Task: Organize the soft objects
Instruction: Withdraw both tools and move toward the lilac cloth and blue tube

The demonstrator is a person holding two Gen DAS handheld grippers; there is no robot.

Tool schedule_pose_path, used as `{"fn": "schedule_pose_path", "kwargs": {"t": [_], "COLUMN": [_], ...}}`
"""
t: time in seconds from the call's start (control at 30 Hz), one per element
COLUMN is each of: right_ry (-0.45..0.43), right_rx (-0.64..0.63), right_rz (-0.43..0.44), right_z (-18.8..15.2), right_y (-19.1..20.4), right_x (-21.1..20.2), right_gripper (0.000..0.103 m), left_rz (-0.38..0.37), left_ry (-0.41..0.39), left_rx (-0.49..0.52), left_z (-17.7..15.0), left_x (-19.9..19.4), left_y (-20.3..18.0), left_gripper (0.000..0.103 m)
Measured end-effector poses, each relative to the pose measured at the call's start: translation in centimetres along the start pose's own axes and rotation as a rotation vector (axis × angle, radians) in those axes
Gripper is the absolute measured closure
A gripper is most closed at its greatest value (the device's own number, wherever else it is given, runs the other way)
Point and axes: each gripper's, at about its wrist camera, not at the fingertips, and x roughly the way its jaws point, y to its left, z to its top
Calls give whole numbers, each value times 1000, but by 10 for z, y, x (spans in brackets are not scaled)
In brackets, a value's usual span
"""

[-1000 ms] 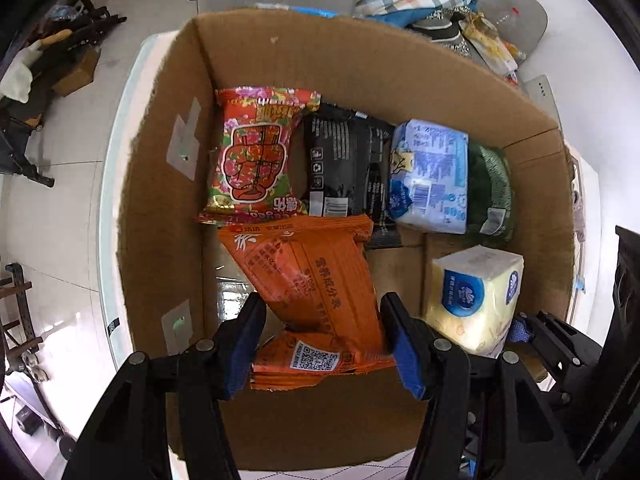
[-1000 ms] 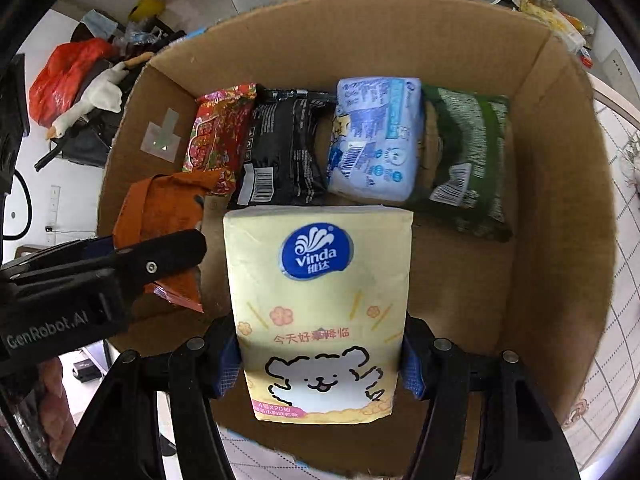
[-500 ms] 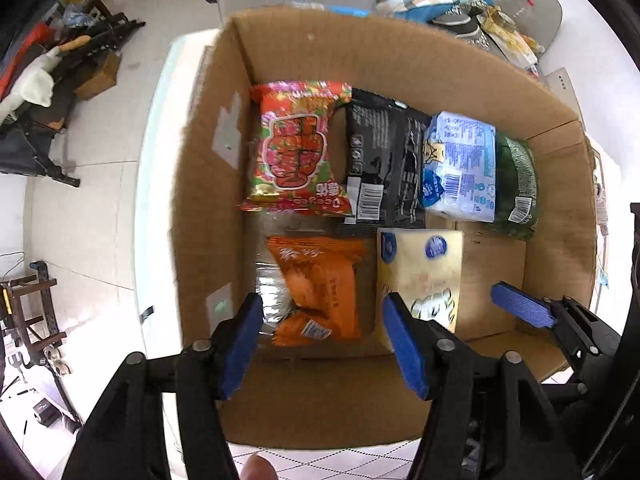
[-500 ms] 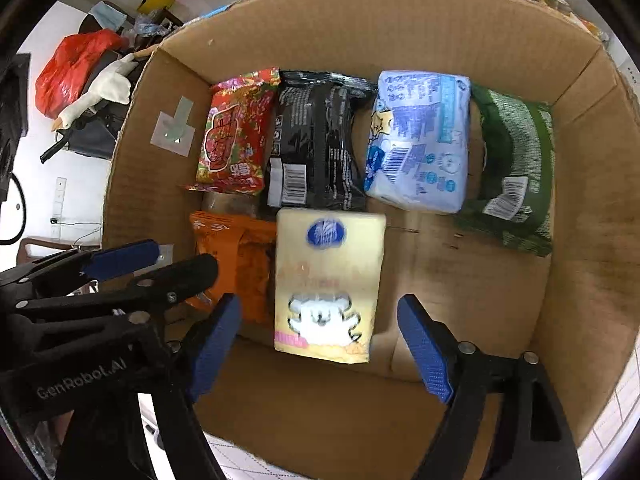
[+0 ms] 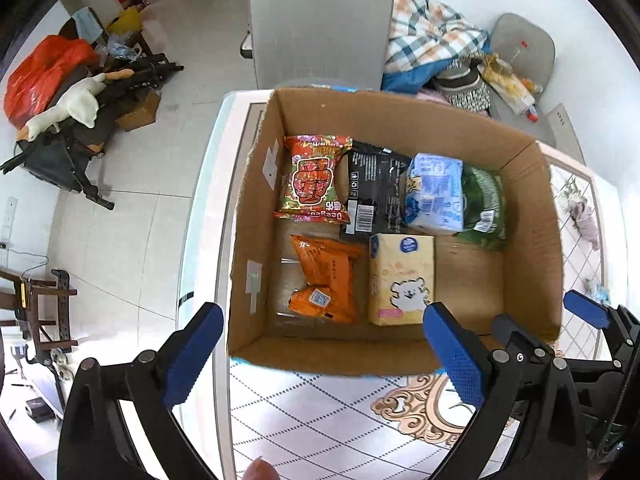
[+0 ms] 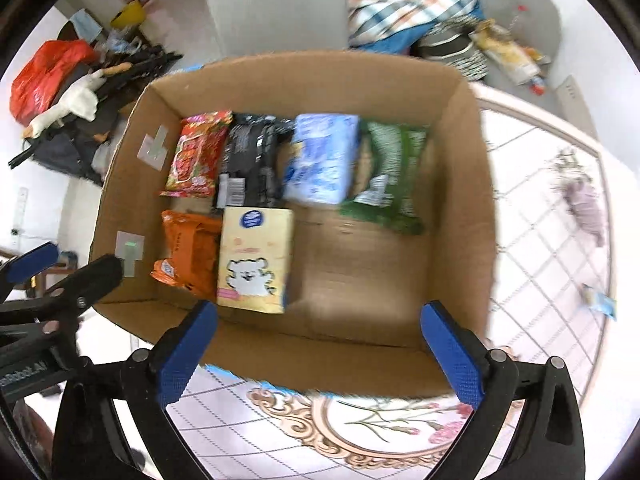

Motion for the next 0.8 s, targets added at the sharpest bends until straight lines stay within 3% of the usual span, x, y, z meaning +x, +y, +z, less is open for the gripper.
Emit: {"fn": "schedule_pose_path", "kwargs": {"t": [0.3, 0.53, 0.8], "right_ry": [-108, -163, -163], "right_rx": [18, -2, 41], "right_rz": [14, 36, 150], "right_z": [-35, -60, -71], "right_y": [-12, -10, -27], "right_x": [-67, -112, -135], "right_gripper": [0, 0, 0], "left_rz": [-2, -18, -16], "left_ry": [-133, -180, -207], "left_rx": [-28, -22, 8], "left_z": [-35, -52, -51], "left_x": [-65, -105, -127], "left_y": [-7, -10, -34], "left_gripper": [1, 1, 1]}}
